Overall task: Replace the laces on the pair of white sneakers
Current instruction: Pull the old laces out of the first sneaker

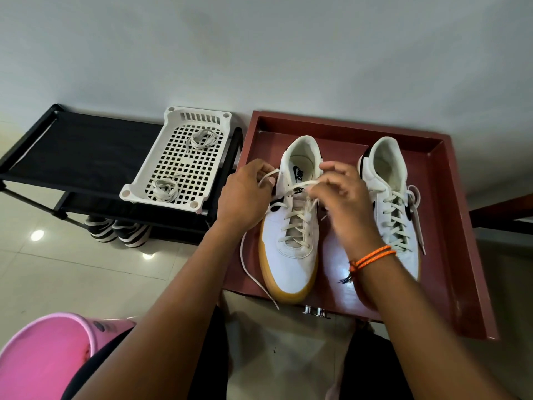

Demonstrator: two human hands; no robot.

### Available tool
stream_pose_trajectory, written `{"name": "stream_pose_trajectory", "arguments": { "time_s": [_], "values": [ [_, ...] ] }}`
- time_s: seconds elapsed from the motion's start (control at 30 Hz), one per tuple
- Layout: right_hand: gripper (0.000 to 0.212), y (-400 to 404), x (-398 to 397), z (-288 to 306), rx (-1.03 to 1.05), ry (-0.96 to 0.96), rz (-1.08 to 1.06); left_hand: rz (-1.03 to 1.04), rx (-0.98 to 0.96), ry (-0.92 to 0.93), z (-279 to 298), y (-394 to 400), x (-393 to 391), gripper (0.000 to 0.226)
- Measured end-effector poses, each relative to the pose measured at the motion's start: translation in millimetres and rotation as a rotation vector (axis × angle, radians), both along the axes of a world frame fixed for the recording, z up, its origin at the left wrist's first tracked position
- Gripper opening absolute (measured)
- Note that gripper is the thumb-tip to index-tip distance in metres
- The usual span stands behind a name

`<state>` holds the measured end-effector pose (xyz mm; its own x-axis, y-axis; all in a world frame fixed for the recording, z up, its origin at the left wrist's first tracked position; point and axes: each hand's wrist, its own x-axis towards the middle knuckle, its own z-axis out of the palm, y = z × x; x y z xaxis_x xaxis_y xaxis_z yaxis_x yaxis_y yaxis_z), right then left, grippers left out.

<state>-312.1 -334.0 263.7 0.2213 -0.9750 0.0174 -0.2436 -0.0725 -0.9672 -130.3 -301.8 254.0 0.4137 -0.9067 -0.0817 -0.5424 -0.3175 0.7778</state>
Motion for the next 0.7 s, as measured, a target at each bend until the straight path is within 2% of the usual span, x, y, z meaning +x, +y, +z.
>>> {"name": "stream_pose_trajectory", "arguments": {
  "time_s": [0.07,0.17,0.23,0.3,0.37,0.53,0.63,0.7],
  "values": [
    [0.014,-6.2,-8.3,15.2,0.227,-0.356,-0.01,0.001,0.009,0.002,1.5,0.0,-0.3,0.015],
    [0.017,-14.8,-32.3,35.0,0.453,-0.812,0.114,-0.006,0.03,-0.004,1.0,0.8,-1.1,0.02],
    [0.019,-19.7,-44.4,41.7,0.494,-1.02,0.198,-0.012,0.04,0.009,0.5,1.3,-1.7,0.021],
    [0.019,-22.3,-50.6,43.2,0.469,-1.124,0.266,-0.016,0.046,0.017,0.3,1.8,-2.0,0.022],
    [0.028,-22.7,-53.3,45.3,0.441,-1.193,0.356,-0.017,0.051,0.022,0.6,1.9,-2.1,0.023],
    [0.047,-30.0,-61.4,43.1,0.462,-1.168,0.423,-0.017,0.077,0.024,0.2,1.8,-1.5,0.023],
    [0.041,-31.4,-61.3,41.1,0.517,-1.178,0.405,-0.045,0.085,-0.042,-1.4,1.4,-1.7,0.025],
    [0.024,-29.5,-52.9,37.6,0.54,-1.011,0.258,-0.063,0.077,-0.083,-1.7,1.5,-2.3,0.027]
  ]
}}
